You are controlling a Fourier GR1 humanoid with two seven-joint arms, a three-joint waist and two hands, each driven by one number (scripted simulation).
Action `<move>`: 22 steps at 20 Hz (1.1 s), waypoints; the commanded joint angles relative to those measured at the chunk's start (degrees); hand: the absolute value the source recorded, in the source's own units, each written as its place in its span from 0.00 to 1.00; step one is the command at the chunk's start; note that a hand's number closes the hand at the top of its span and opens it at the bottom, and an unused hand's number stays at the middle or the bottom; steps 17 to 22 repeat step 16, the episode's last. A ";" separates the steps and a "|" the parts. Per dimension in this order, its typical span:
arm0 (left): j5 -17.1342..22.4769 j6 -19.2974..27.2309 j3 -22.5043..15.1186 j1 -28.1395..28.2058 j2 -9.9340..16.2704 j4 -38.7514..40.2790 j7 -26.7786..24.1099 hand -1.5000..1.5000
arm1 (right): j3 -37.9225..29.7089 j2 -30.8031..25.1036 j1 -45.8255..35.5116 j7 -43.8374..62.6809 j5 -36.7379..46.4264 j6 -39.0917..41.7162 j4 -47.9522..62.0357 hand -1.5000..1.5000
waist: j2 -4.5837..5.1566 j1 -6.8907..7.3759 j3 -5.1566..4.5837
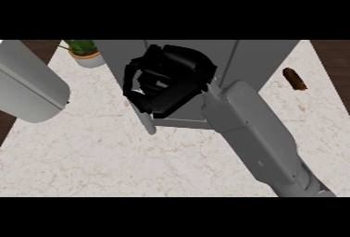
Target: Pick up the bottled water, place it into the cabinet and close the cabinet
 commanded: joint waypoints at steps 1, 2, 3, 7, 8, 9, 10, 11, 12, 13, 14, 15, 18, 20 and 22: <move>-2.83 -1.63 -0.95 -2.07 -1.87 0.90 -0.32 0.00 | -6.52 -1.83 -5.53 -4.06 2.71 -2.02 6.17 1.00 | 0.74 -0.11 0.23; 0.70 -3.74 1.65 -0.30 -0.55 0.11 0.47 0.00 | -5.52 -0.90 -4.72 -7.02 5.40 -1.90 6.75 1.00 | 0.72 0.38 0.28; 0.76 0.15 1.20 -2.38 0.16 -1.24 2.31 0.00 | -6.45 -0.67 -6.78 -7.23 5.59 -3.03 7.10 0.00 | 0.88 -0.01 0.30; -2.00 -3.76 0.61 -0.96 -2.06 0.72 0.88 0.00 | -7.96 -1.79 -9.54 -6.92 7.41 -7.41 5.35 0.00 | 0.33 0.20 0.22; -0.25 -2.46 0.56 -0.94 -1.92 -0.59 2.19 0.00 | -8.17 -2.42 -7.93 -9.74 8.54 -5.85 6.55 0.00 | 0.66 0.26 0.28; -1.73 -1.89 0.84 -0.49 -2.80 -1.50 1.78 0.00 | -8.76 -3.65 -9.11 -8.56 8.11 -5.18 6.68 0.00 | 0.61 0.49 0.29; -1.16 -2.09 -0.02 -2.78 -1.85 -0.22 2.40 0.00 | -9.25 -3.75 -9.76 -9.94 9.04 -5.52 8.41 0.00 | 1.04 0.25 0.21; -0.53 -0.81 0.60 -2.86 -1.40 -2.07 3.06 0.00 | -9.48 -2.66 -11.51 -9.56 9.55 -8.25 8.43 0.00 | 0.99 0.49 0.25; -1.97 -2.17 -0.06 -3.33 -1.62 0.00 2.81 0.00 | -9.91 -3.17 -11.31 -9.94 9.06 -6.96 8.82 0.00 | 1.05 0.42 0.18; -0.94 -2.08 0.38 -3.81 -1.65 0.61 2.93 0.00 | -9.95 -3.29 -10.87 -9.64 8.99 -7.49 8.25 0.00 | 0.93 0.04 0.19; -1.78 -0.58 -0.49 -5.44 -2.22 -0.66 2.97 0.00 | -8.95 -1.42 -11.28 -10.82 10.38 -8.75 8.81 0.00 | 1.03 0.00 0.19; -2.67 0.75 -2.14 -5.31 -3.05 -2.97 3.75 0.00 | -9.53 -2.48 -11.09 -11.37 10.05 -7.15 9.21 0.00 | 1.19 0.11 0.25; -2.47 -0.29 -1.11 -4.76 -2.40 -1.54 4.02 0.00 | -8.93 -1.51 -11.18 -11.79 11.22 -8.64 9.51 0.00 | 1.04 0.39 0.22; -2.47 -0.29 -1.11 -4.76 -2.40 -1.54 4.02 0.00 | -8.93 -1.51 -11.18 -11.79 11.22 -8.64 9.51 0.00 | 1.04 0.39 0.22; -2.47 -0.29 -1.11 -4.76 -2.40 -1.54 4.02 0.00 | -8.93 -1.51 -11.18 -11.79 11.22 -8.64 9.51 0.00 | 1.04 0.39 0.22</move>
